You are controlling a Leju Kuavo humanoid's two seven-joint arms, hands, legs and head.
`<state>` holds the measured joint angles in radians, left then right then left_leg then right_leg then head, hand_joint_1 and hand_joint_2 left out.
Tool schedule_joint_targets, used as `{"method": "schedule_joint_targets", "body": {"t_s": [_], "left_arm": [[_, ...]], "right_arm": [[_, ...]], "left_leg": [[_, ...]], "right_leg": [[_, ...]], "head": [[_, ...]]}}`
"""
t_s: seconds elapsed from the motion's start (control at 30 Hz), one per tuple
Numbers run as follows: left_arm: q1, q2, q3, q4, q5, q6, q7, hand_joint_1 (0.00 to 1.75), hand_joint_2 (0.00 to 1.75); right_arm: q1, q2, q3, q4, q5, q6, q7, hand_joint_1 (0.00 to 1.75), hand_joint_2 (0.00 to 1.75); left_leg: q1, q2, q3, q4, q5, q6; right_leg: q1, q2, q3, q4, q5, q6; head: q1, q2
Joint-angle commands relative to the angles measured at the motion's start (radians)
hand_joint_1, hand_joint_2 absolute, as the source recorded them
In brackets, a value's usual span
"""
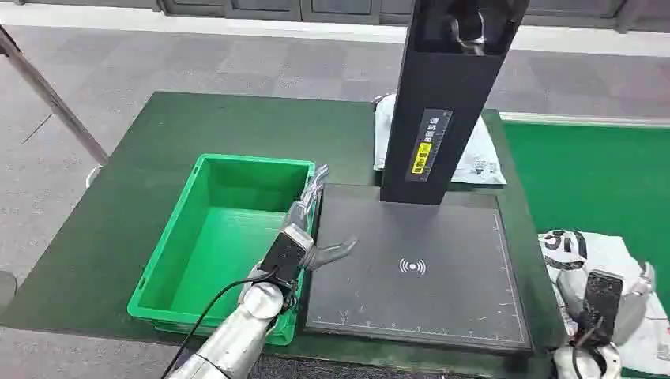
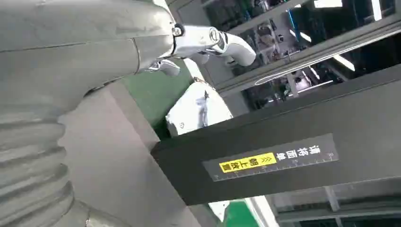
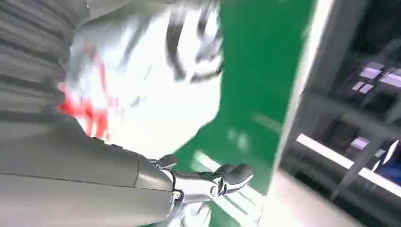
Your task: Moved the parcel from conveyor to table for the left to box.
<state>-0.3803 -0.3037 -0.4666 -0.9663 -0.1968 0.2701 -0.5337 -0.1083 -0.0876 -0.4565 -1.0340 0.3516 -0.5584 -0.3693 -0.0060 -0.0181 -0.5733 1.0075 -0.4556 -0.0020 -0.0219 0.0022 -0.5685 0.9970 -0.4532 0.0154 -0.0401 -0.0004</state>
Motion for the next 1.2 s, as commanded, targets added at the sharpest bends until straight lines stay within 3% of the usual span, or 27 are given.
{"method": "schedule_joint_targets", "body": {"t_s": [0.03,0.2,0.33,0.43,0.57,0.63,0.77,0.8,0.83,0.97,1.2], "left_arm": [[0.023,0.028,-0.058,0.096,0.026,0.017,-0.013,0.00,1.75],[0.023,0.038,-0.057,0.107,0.071,0.035,-0.040,0.00,1.75],[0.021,0.038,-0.059,0.110,0.073,0.034,-0.042,0.00,1.75],[0.015,0.039,-0.067,0.113,0.081,0.027,-0.044,0.00,1.75],[0.019,0.045,-0.067,0.093,0.085,0.017,-0.038,0.00,1.75],[0.019,0.047,-0.066,0.090,0.085,0.016,-0.038,0.00,1.75],[0.019,0.050,-0.051,0.082,0.079,0.003,-0.029,0.00,1.75],[0.016,0.050,-0.045,0.086,0.080,-0.003,-0.027,0.00,1.75],[0.014,0.050,-0.040,0.088,0.080,-0.003,-0.026,0.00,1.75],[0.024,0.051,-0.021,0.062,0.068,-0.008,-0.018,0.00,1.75],[0.057,0.056,-0.012,0.003,0.044,-0.019,0.014,0.00,1.75]], "right_arm": [[-0.142,-0.142,-0.110,0.387,0.089,-0.039,0.024,0.00,1.75],[-0.280,-0.212,-0.057,0.614,0.173,-0.067,0.112,0.00,1.75],[-0.296,-0.218,-0.052,0.631,0.182,-0.066,0.125,0.00,1.75],[-0.322,-0.245,-0.011,0.698,0.250,-0.038,0.232,0.00,1.75],[-0.338,-0.265,0.064,0.729,0.345,0.145,0.359,0.00,1.75],[-0.342,-0.262,0.068,0.724,0.352,0.148,0.372,0.00,1.75],[-0.386,-0.267,0.144,0.743,0.433,0.415,0.419,0.00,1.75],[-0.388,-0.267,0.159,0.744,0.444,0.470,0.413,1.38,1.75],[-0.390,-0.267,0.166,0.747,0.448,0.494,0.412,1.75,1.75],[-0.411,-0.242,0.197,0.752,0.474,0.584,0.407,1.75,1.75],[-0.390,-0.225,0.184,0.731,0.468,0.552,0.407,1.75,1.75]], "left_leg": [[0.001,0.004,0.002,-0.004,0.001,0.000],[0.000,0.008,0.002,-0.003,0.000,0.000],[0.000,0.006,0.002,-0.003,0.001,0.000],[0.000,0.004,0.003,-0.002,0.000,0.001],[-0.001,0.004,0.004,-0.002,0.000,0.001],[-0.001,0.004,0.003,-0.001,0.000,0.001],[-0.001,0.006,0.003,-0.002,0.000,0.001],[-0.001,0.005,0.003,-0.001,-0.001,0.001],[-0.001,0.008,0.002,-0.002,0.000,0.001],[0.000,0.008,0.003,-0.003,0.001,0.000],[0.001,0.012,-0.003,-0.004,-0.002,0.000]], "right_leg": [[0.001,0.003,0.002,-0.005,0.003,-0.001],[0.000,0.006,0.001,-0.004,0.003,-0.001],[0.001,0.005,0.001,-0.005,0.004,-0.001],[0.000,0.003,0.002,-0.003,0.002,0.000],[0.000,0.003,0.003,-0.002,0.002,0.000],[-0.001,0.004,0.003,-0.002,0.001,0.001],[-0.001,0.005,0.002,-0.002,0.002,0.000],[-0.001,0.004,0.003,-0.001,0.001,0.001],[-0.001,0.006,0.001,-0.003,0.003,0.000],[0.000,0.007,0.002,-0.004,0.004,0.000],[0.001,0.010,0.003,-0.005,0.003,0.001]], "head": [[0.000,0.000],[0.000,0.000],[0.000,0.000],[0.000,0.000],[0.000,0.000],[0.000,0.000],[0.000,0.000],[0.000,0.000],[0.000,0.000],[0.000,0.000],[0.000,0.000]]}}
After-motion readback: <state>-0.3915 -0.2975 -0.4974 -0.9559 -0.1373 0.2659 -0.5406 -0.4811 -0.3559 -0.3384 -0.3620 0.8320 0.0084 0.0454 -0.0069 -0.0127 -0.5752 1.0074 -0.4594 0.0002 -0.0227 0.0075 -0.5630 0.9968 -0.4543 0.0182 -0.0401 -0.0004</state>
